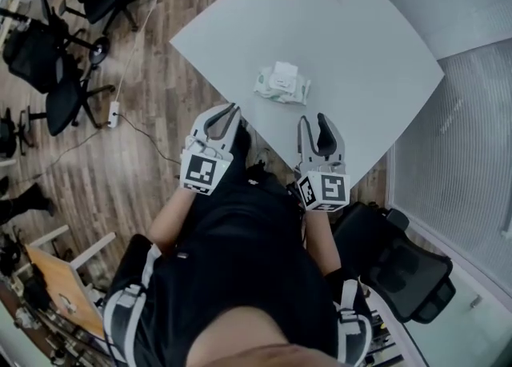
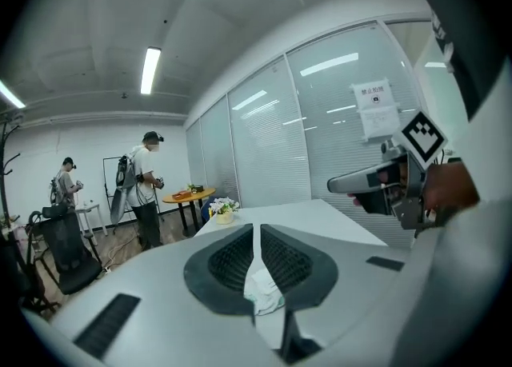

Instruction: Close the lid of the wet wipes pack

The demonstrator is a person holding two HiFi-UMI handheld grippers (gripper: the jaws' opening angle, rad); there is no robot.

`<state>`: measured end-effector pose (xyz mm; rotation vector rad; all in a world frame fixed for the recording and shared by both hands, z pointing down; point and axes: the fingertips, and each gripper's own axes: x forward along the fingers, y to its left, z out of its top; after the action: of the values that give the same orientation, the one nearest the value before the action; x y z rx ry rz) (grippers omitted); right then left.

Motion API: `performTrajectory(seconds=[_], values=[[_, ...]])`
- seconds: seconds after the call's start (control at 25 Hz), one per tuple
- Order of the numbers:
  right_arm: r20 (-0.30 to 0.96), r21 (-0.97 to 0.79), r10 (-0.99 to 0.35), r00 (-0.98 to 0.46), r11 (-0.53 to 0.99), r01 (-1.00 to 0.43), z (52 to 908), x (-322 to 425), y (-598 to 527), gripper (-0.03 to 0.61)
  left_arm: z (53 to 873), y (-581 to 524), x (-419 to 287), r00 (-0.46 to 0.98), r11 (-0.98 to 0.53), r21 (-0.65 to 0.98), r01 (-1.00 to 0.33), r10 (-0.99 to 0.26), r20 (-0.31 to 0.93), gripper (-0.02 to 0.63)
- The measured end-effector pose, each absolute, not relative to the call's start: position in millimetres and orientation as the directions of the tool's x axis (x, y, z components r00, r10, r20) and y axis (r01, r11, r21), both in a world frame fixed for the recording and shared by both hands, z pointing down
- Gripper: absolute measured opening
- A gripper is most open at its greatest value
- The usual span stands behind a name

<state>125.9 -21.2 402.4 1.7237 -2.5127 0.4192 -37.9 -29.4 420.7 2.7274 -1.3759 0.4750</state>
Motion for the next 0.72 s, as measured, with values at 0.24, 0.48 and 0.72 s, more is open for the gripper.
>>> performTrajectory(seconds=[0.24,0.48,0.72], values=[[0.249,-0.183,-0.901,-0.356,0.317,-0.93,429,133,-67,0.163,486,-94,-16,0.594,-0.739,-0.225,-0.636,-0.654,0.469,0.046],[0.323,-0.183,-0.885,-0.334,0.288,-0.94,455,134,-121,0.163,573,-142,3,0.589,-0.902,-0.249,-0.351,-0.42,0.69,0.117],[0.448,-0.148,-0.832,-0.327,0.292,-0.945,507,130,-183,0.163,660,-178,13,0.518,-0.966,-0.214,-0.143,-0.258,0.816,0.127]])
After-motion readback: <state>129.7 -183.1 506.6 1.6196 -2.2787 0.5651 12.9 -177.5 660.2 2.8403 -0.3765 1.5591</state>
